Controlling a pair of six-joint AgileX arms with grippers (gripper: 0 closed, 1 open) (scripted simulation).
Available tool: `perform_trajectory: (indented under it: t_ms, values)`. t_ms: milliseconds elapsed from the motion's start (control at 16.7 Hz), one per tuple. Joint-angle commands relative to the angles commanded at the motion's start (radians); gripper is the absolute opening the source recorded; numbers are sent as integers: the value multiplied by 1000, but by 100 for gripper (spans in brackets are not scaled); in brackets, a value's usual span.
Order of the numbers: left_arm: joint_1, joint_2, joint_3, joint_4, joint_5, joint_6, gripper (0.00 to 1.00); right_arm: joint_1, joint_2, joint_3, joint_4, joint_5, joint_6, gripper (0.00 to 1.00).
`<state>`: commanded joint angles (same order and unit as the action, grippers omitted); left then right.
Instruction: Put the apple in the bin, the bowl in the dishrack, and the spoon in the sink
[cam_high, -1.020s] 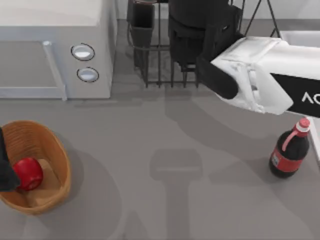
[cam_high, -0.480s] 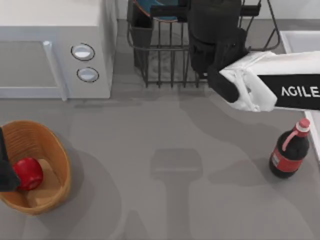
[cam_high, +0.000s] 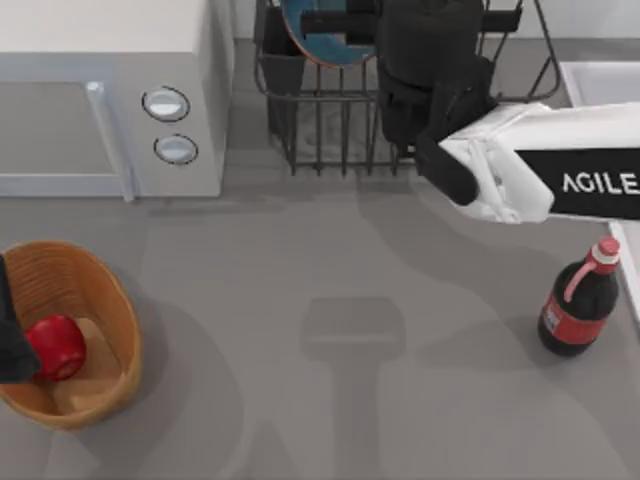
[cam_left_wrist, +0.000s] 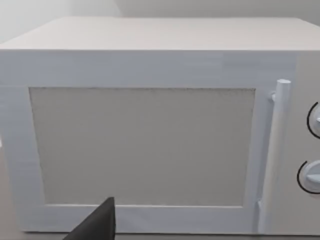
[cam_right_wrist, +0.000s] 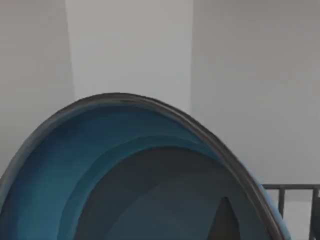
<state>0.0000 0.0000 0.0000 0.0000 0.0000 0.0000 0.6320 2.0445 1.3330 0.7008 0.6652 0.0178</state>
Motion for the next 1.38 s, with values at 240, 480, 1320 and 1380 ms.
perform_trajectory:
  t_ms: [240,480,1320,1380]
  values:
    - [0,0,0,0,0,0,100,0,0,0,0,0,0,90]
    - [0,0,0,0,0,0,100,0,0,0,0,0,0,100]
    - [0,0,0,0,0,0,100,-108,-273,-193,-122,-116,-3,100]
    - [0,0,0,0,0,0,100,-131,-352,-246,-147,-140,-4,100]
